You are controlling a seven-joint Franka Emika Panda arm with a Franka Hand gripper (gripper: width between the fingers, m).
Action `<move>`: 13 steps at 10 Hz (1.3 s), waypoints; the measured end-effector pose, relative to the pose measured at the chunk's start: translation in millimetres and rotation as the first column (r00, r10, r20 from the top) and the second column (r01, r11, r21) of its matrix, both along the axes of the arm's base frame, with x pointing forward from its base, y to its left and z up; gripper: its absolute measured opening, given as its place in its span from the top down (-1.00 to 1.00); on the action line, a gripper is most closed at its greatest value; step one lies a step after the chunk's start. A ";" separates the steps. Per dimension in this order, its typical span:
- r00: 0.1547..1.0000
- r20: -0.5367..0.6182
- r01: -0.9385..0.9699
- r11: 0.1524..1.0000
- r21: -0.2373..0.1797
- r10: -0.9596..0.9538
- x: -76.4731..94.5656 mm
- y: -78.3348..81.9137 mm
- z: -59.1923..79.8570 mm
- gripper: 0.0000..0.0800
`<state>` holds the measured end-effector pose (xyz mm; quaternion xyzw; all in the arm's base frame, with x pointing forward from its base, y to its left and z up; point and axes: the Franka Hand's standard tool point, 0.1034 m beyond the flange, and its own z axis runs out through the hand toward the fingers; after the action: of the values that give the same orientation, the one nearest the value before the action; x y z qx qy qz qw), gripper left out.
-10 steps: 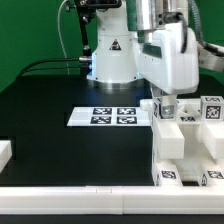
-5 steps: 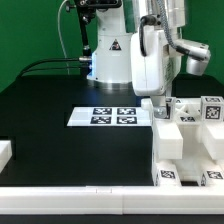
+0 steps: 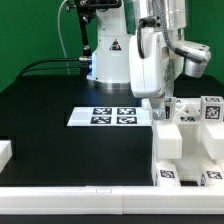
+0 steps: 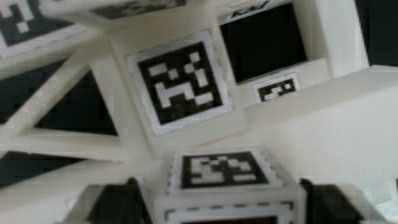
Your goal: Assemble chair
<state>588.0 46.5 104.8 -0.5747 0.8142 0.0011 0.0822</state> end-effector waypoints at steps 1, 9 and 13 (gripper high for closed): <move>1.000 0.002 -0.012 1.000 -0.001 0.012 0.2 0.5 0.4 -0.20; 0.812 0.070 -0.572 0.814 -0.105 0.579 10.7 4.1 23.6 -0.62; 0.376 -0.010 -0.913 0.369 -0.174 0.927 3.1 -3.6 16.7 -0.62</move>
Offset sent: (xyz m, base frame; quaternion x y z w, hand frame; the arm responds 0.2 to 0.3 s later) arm -0.0034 0.0027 0.0314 0.0124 -0.0227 -0.0288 0.9992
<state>591.2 42.9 121.5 -0.9343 0.3490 -0.0403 0.0603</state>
